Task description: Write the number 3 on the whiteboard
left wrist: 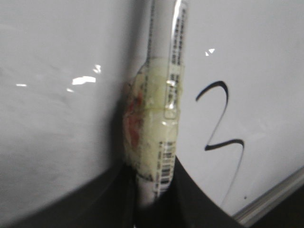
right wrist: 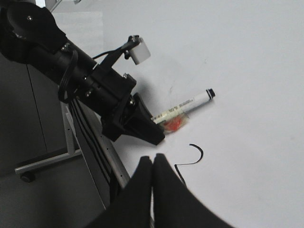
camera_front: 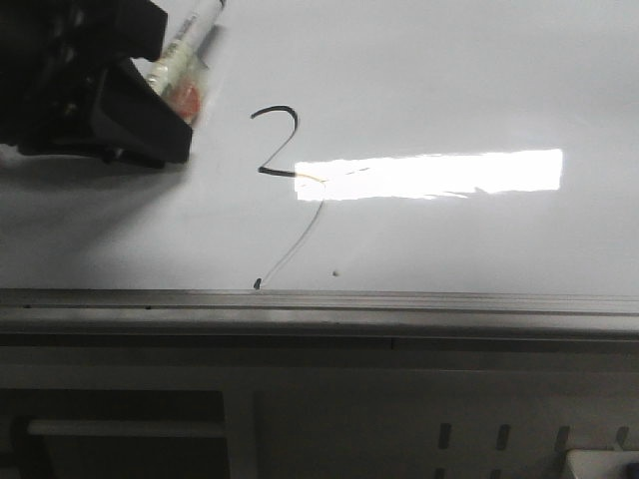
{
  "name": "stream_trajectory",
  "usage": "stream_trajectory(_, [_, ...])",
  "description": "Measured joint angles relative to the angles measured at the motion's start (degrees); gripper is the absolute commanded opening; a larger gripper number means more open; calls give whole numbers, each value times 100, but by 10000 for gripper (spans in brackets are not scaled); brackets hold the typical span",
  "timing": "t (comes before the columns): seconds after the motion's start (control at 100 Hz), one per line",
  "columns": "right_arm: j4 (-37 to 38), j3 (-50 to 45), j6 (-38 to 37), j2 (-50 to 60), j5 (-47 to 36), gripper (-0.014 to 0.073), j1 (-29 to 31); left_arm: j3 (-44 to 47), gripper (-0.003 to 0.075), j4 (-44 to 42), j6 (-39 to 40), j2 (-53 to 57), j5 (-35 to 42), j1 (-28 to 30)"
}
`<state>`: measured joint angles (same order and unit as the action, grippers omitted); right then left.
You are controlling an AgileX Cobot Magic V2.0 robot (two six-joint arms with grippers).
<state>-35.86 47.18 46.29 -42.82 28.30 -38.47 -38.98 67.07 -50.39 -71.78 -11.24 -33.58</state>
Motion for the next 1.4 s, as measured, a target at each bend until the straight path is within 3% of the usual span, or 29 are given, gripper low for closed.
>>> stream_trajectory(1.01, [0, 0, -16, -135, -106, -64, 0, -72, -15, 128, 21, -343, 467, -212])
stream_trajectory(1.11, [0, 0, -16, -184, -106, -64, 0, -97, 54, 128, 21, -377, 476, -225])
stream_trajectory(1.3, [0, 0, -16, -196, -106, -64, 0, -107, 283, 152, 21, -400, 488, -247])
stream_trajectory(1.4, [0, 0, -28, -196, -106, -64, 0, -118, 319, 217, 21, -400, 476, -260])
